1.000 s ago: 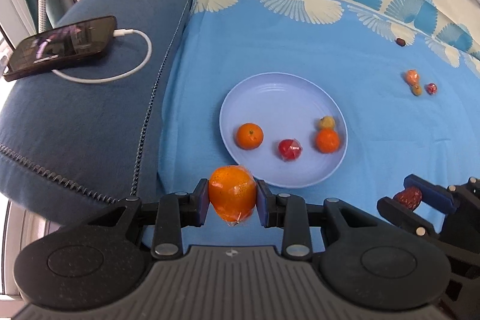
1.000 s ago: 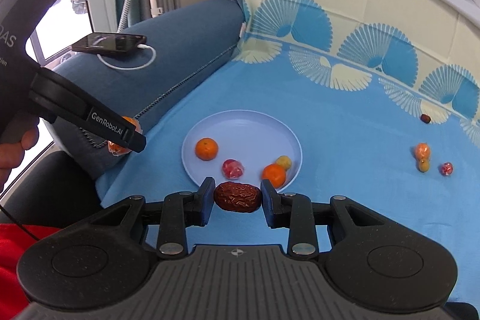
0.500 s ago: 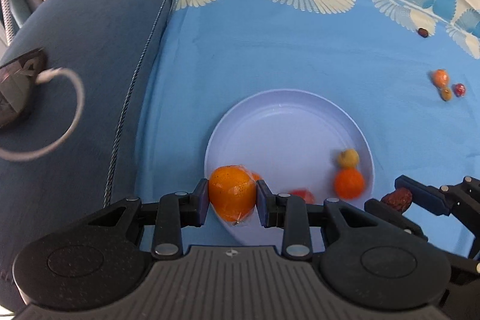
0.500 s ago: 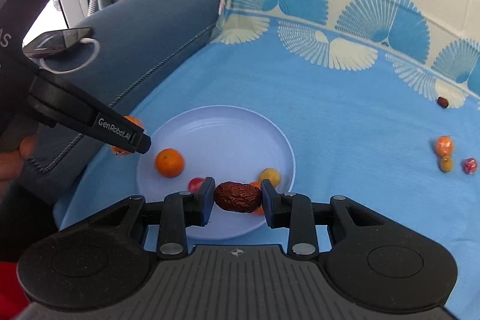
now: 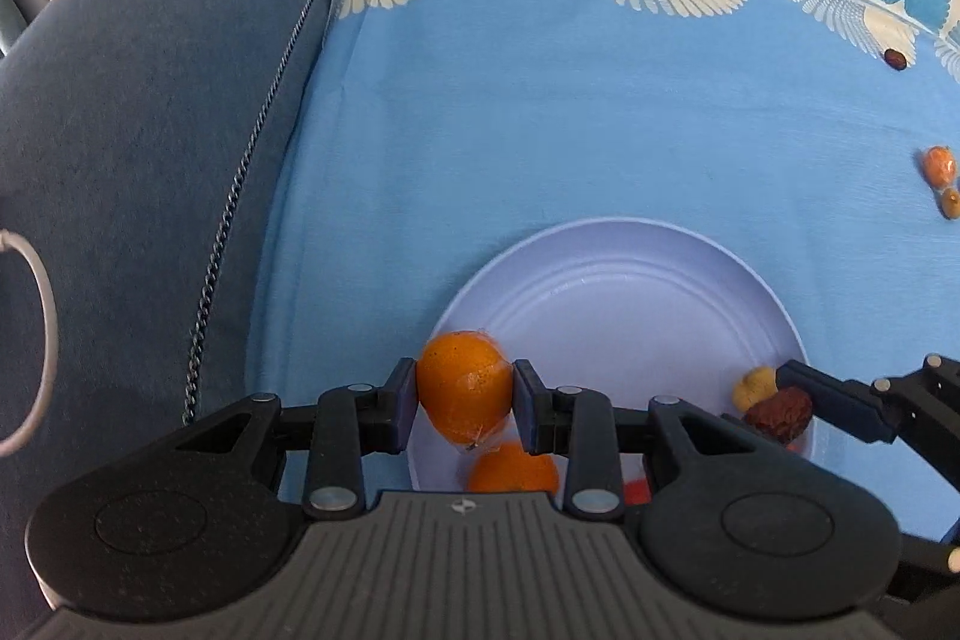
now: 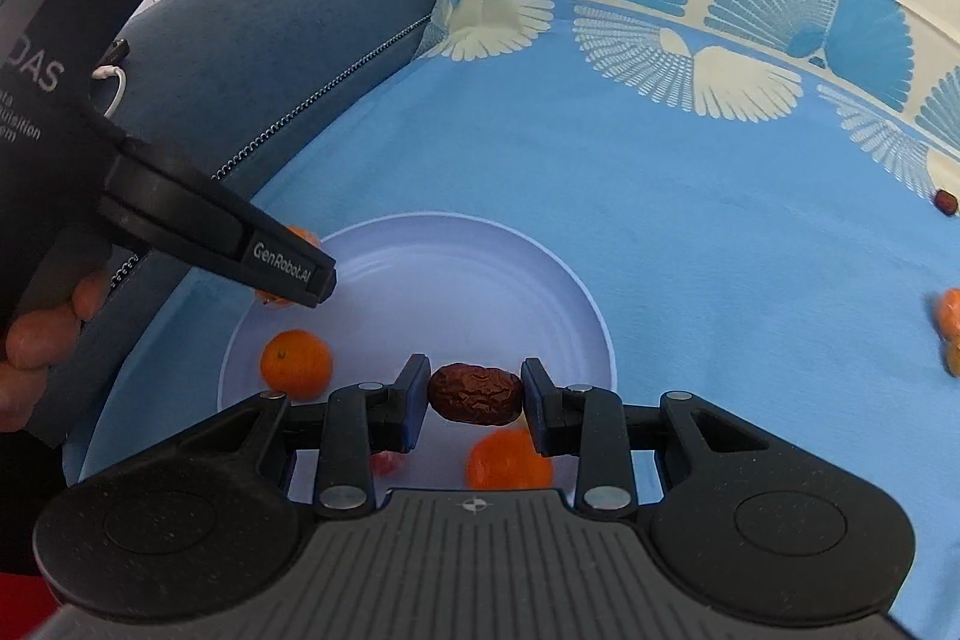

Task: Organize fruits

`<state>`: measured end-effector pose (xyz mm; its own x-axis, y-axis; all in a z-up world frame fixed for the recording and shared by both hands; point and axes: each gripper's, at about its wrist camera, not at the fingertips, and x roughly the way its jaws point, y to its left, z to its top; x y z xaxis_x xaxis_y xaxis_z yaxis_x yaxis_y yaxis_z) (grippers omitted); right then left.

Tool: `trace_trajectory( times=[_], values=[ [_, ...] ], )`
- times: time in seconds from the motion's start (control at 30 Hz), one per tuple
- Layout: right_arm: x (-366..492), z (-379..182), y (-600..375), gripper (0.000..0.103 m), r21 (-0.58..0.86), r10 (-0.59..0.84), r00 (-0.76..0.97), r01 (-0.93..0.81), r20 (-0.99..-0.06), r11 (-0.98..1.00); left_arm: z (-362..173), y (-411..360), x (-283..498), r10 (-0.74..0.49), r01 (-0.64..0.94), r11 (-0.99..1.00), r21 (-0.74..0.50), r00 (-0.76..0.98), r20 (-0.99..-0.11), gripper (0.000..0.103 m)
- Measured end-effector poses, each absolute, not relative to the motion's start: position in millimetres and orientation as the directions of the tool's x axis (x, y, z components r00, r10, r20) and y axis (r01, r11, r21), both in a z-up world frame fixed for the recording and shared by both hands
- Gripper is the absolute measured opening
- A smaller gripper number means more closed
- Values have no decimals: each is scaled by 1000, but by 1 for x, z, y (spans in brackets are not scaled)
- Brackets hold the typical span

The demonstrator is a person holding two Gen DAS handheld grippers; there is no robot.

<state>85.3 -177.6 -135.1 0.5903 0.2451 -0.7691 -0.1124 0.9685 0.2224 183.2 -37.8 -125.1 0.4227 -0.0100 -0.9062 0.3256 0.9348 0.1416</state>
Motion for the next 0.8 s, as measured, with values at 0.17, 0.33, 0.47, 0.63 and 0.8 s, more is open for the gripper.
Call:
trace_trajectory(
  times=[0.17,0.33,0.47,0.63,0.8],
  values=[
    [89,-132,-182,84,225,217,566,-56,-795,973,-103,-34,170,-41,320,935,155,529,-848,103],
    [57,-118,-178,92,211,206,541,-54,-816,976,-93,-24,141,-26,351,919,181,511,-859,103],
    [19,-102,-171,96,223,222,507,-61,-833,973,-86,-10,101,-13,360,915,183,480,-877,103],
    [-23,-74,-161,98,248,248,521,-71,-817,966,-79,9,55,33,326,921,215,483,-875,103],
    [-51,-44,-156,100,181,201,610,-95,-767,979,-61,19,25,33,305,927,218,512,-858,103]
  ],
)
